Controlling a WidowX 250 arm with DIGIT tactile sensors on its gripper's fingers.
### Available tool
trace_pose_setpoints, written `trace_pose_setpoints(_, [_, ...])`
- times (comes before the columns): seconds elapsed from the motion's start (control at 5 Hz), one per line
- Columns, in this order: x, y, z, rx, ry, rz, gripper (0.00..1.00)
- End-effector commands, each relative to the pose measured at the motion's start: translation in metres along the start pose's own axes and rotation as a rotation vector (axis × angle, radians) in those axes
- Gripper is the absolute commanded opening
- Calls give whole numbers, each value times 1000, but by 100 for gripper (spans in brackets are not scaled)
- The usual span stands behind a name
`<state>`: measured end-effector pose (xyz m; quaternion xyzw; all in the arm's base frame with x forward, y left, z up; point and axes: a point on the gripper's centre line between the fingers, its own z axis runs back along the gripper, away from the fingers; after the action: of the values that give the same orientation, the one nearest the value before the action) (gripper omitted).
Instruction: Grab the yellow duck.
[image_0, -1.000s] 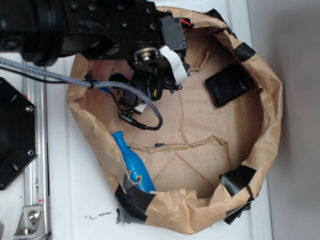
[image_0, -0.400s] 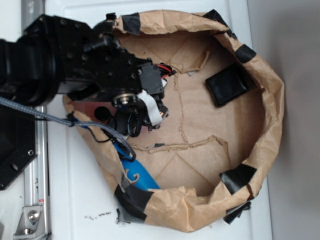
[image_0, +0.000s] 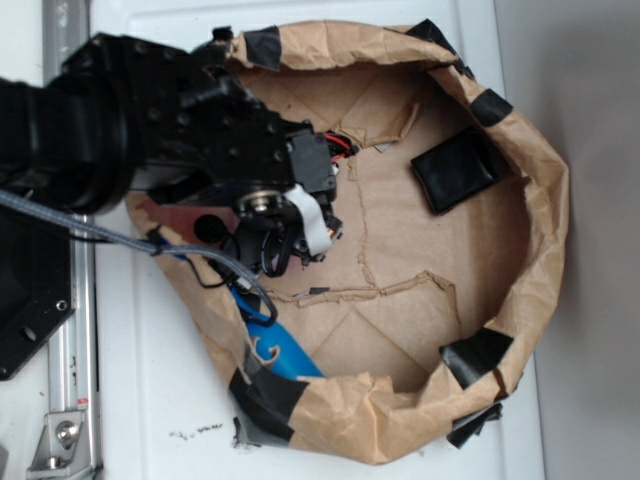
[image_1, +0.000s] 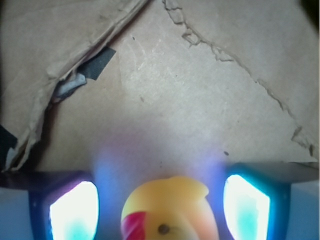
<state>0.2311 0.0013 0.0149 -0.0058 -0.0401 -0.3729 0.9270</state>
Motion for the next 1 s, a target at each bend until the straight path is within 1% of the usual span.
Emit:
trace_pose_setpoints(0.0, [11,0,0,45,-13,7,0])
trace_pose_setpoints(0.4, [11,5,-2,60,2,20,0])
trace_pose_setpoints(0.8, [14,8,4,72,-7,24,0])
